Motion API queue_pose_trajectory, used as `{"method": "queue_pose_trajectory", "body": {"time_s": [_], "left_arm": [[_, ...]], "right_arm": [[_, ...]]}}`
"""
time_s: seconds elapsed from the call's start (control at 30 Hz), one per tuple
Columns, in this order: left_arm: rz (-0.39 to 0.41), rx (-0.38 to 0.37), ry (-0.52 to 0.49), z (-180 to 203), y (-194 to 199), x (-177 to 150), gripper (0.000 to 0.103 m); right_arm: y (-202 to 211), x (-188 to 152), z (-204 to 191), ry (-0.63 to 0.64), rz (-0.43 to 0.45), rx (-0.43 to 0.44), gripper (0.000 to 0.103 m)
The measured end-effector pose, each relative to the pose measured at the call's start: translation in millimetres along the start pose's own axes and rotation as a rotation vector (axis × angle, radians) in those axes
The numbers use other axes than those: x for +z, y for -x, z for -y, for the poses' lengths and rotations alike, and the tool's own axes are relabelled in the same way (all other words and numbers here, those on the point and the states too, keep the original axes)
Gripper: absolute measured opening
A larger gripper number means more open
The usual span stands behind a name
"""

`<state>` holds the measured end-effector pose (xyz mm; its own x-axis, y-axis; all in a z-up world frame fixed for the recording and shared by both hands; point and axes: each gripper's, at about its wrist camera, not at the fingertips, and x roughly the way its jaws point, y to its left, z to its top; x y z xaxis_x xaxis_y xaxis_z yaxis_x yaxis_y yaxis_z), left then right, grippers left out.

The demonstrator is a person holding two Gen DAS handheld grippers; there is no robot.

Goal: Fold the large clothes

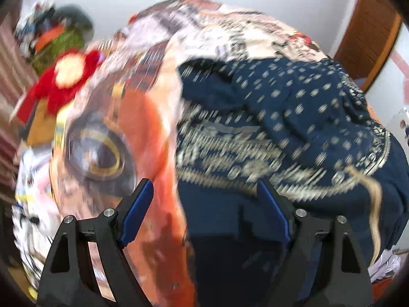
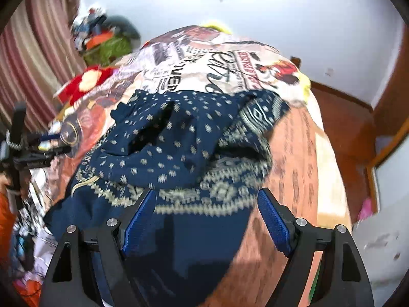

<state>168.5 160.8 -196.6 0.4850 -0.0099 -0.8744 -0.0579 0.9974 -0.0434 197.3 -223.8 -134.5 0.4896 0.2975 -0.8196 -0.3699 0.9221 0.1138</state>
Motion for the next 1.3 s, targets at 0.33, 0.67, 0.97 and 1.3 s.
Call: {"method": "queue_pose_trajectory", "body": {"time_s": [0.33, 0.67, 0.97, 1.3], "left_arm": [[-0.147, -0.123, 0.221, -36, -30, -69, 0.083], [-0.230, -0.366, 0.431, -32, -52, -102, 0.073], [-0.165, -0.368, 0.241, 16, -18, -78, 0.014], [0.121, -0.336, 0.175, 13, 58, -13, 0.009]], "right_arm": [[6, -60, 10, -0.201, -0.016, 0.083, 0.081], [9, -75, -5, -0.183, -0.007, 0.109, 0.070], [4, -76, -11, -0.192, 0.034, 0.144, 0.017], [11, -34, -1, -0.168, 0.160, 0.119, 0.007]]}}
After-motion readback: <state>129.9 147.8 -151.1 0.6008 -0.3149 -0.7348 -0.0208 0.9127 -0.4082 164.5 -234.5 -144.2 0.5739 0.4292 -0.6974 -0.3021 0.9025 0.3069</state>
